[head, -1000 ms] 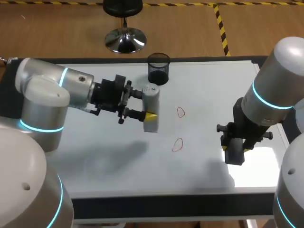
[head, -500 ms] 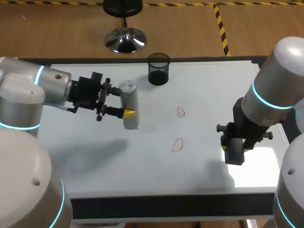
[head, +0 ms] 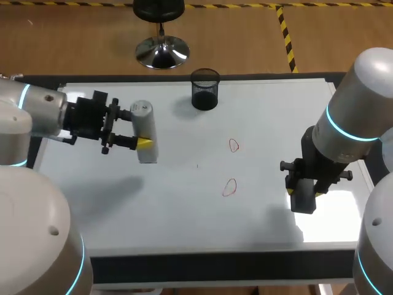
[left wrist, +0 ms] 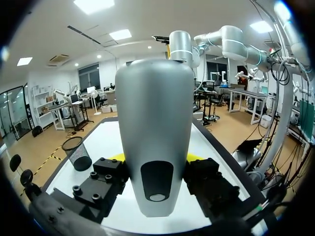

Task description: Pick up the inspection probe, press it on each red-marked spot on the whiteboard one by one, put down the probe, pick up the eraser, and wipe off all the red marks.

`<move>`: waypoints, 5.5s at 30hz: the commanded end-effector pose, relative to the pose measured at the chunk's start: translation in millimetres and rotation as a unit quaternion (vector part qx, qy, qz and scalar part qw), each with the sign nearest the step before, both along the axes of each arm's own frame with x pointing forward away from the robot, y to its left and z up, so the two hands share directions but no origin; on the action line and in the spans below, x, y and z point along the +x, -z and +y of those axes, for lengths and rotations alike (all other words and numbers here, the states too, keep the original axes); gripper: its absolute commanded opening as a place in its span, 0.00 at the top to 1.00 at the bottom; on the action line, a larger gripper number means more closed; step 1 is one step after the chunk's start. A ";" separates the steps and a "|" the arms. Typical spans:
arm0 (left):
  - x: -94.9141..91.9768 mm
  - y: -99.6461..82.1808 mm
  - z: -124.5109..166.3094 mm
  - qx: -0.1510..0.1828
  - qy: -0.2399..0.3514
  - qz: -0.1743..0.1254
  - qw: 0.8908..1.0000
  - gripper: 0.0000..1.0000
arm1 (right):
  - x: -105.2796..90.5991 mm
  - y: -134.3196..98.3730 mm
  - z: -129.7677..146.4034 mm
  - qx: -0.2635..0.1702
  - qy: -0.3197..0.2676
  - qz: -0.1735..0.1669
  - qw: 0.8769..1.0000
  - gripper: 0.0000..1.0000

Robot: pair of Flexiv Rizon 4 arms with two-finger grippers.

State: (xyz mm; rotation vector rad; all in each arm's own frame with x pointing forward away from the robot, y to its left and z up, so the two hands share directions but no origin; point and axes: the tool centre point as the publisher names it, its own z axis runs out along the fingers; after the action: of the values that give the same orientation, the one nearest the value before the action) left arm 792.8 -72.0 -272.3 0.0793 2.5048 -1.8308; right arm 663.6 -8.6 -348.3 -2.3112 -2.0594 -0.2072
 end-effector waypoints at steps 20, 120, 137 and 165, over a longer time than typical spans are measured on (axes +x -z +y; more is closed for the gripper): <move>5.2 6.2 18.9 -0.008 0.000 0.018 1.000 1.00 | -1.2 -1.4 -1.5 0.001 0.000 -0.001 1.000 1.00; 5.2 6.2 18.9 -0.008 0.000 0.018 1.000 1.00 | 50.7 40.1 198.3 0.001 -0.034 0.032 0.999 1.00; 5.2 6.2 18.9 -0.008 0.000 0.018 1.000 1.00 | 54.5 64.3 213.5 0.024 -0.052 0.036 0.998 1.00; 5.2 6.2 18.9 -0.008 0.000 0.018 1.000 1.00 | 50.4 93.9 180.6 0.041 -0.023 0.078 0.996 1.00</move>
State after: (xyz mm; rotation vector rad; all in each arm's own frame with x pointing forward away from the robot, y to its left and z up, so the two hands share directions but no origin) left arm 797.0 -53.0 -278.8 0.0433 2.5152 -1.8656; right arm 714.5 188.2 -425.8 -2.1647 -2.0102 -0.0872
